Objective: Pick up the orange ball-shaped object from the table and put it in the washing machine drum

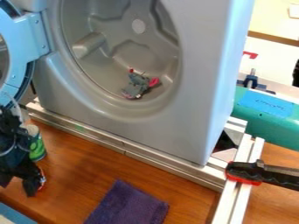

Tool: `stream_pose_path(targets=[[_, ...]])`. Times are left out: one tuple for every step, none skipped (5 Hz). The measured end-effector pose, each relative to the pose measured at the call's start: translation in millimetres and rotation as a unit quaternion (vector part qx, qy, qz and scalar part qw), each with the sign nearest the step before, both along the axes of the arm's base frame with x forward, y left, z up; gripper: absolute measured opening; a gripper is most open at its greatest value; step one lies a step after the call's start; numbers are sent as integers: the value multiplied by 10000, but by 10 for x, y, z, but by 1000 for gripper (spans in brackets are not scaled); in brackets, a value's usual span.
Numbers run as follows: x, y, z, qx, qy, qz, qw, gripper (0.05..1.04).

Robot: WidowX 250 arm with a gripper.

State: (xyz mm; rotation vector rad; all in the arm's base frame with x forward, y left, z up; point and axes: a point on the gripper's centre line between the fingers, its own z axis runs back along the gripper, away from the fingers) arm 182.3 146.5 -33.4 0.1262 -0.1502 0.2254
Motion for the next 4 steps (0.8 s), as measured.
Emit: stream_pose_path(targets=[[76,46,-88,153,-319,95,9993,1000],[102,110,-204,169,-228,288,9992,1000],[158,202,-236,284,-198,439,9984,1000],[182,279,-310,352,-80,617,9974,964]])
